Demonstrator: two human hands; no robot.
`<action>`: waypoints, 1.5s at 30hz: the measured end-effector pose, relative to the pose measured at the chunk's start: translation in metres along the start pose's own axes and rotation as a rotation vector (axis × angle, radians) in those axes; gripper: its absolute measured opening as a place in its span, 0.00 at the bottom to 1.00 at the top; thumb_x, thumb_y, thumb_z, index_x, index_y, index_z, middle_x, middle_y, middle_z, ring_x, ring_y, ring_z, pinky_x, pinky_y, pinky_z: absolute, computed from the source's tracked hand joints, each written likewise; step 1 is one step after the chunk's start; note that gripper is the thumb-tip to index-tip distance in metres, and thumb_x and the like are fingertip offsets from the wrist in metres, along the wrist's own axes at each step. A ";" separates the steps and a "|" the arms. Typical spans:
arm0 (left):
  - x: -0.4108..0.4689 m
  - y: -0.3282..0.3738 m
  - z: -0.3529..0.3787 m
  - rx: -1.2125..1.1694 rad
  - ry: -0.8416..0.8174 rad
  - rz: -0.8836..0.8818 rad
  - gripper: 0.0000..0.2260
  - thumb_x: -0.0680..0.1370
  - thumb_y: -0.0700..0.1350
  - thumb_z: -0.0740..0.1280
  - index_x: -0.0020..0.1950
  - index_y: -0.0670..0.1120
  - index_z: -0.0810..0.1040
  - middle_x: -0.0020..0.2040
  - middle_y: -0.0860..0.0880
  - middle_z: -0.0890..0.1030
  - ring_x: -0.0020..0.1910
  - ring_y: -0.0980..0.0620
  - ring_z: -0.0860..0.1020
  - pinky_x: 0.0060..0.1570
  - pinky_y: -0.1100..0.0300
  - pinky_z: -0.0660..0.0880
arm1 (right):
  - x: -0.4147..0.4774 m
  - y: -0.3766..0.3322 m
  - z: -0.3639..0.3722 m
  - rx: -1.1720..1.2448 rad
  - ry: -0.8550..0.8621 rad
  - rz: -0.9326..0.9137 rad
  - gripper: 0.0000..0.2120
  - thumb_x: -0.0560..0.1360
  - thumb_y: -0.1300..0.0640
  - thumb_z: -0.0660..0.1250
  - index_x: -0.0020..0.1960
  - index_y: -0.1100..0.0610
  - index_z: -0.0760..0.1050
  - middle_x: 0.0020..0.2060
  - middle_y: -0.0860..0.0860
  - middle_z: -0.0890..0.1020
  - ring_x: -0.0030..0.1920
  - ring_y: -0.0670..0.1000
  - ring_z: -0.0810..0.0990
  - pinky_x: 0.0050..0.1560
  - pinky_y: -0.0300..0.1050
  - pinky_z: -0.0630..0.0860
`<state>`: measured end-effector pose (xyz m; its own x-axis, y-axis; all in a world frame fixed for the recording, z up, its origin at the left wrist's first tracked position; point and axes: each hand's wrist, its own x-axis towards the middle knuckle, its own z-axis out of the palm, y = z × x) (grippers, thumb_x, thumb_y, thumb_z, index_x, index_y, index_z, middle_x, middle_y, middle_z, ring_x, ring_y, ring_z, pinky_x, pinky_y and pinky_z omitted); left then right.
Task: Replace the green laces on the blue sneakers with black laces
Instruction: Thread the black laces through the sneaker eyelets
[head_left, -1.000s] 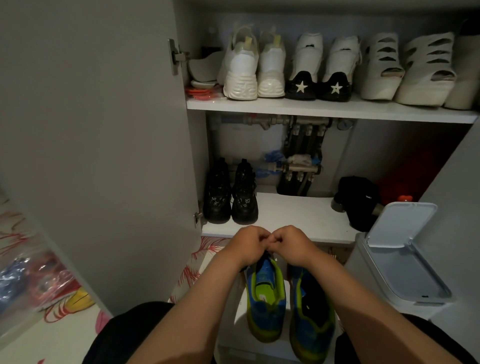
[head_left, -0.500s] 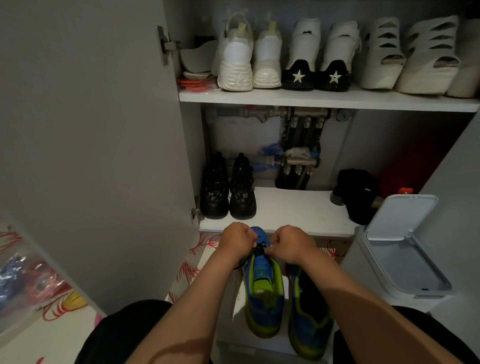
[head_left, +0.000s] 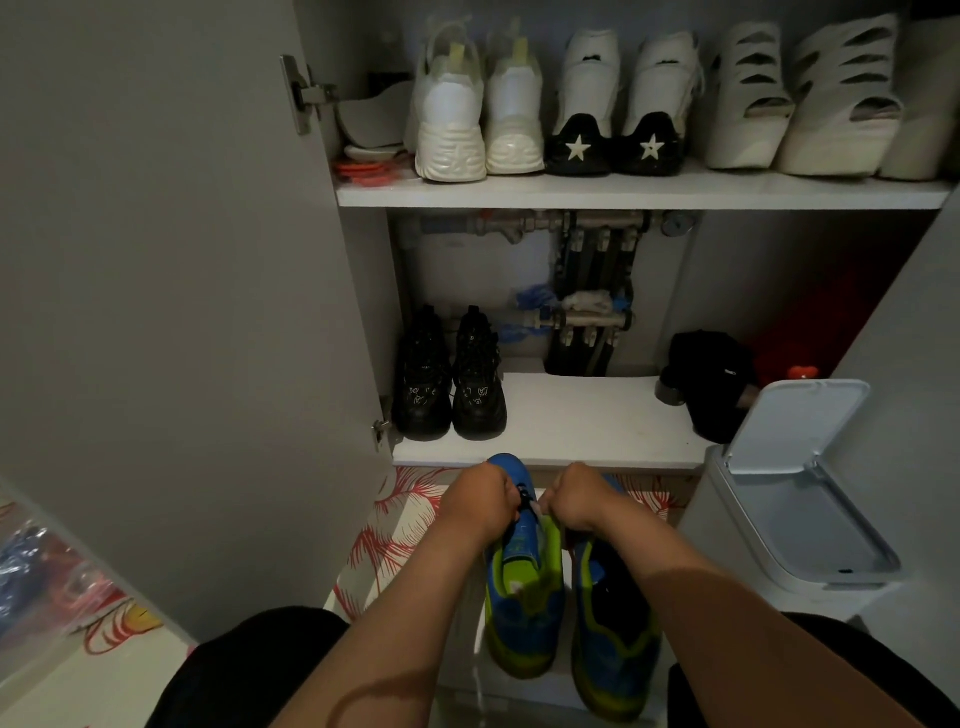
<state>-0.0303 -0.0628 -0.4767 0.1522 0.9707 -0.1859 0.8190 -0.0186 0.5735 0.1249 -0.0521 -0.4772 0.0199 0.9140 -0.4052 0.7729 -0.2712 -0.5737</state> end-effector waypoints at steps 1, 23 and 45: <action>0.000 0.001 0.001 0.000 0.016 0.014 0.08 0.77 0.42 0.67 0.43 0.40 0.83 0.44 0.42 0.84 0.46 0.45 0.82 0.49 0.51 0.79 | 0.002 0.002 -0.001 0.017 0.002 0.000 0.12 0.75 0.65 0.67 0.54 0.71 0.81 0.49 0.60 0.84 0.52 0.57 0.83 0.52 0.50 0.80; 0.009 0.000 0.024 0.062 0.028 0.026 0.16 0.78 0.39 0.62 0.30 0.41 0.70 0.38 0.36 0.80 0.40 0.41 0.79 0.34 0.58 0.66 | 0.004 0.000 -0.006 -0.051 -0.060 -0.012 0.04 0.74 0.63 0.67 0.42 0.64 0.77 0.32 0.53 0.73 0.39 0.51 0.74 0.35 0.42 0.69; 0.003 -0.007 0.044 -0.172 0.134 -0.050 0.07 0.76 0.47 0.68 0.42 0.47 0.85 0.42 0.50 0.84 0.41 0.51 0.80 0.41 0.58 0.75 | -0.003 0.002 -0.003 0.074 -0.019 -0.001 0.10 0.77 0.60 0.66 0.55 0.63 0.81 0.52 0.58 0.83 0.55 0.57 0.82 0.47 0.42 0.75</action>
<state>-0.0112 -0.0703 -0.5169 0.0296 0.9927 -0.1165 0.7158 0.0603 0.6957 0.1285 -0.0545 -0.4753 0.0067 0.9085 -0.4178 0.7242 -0.2925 -0.6245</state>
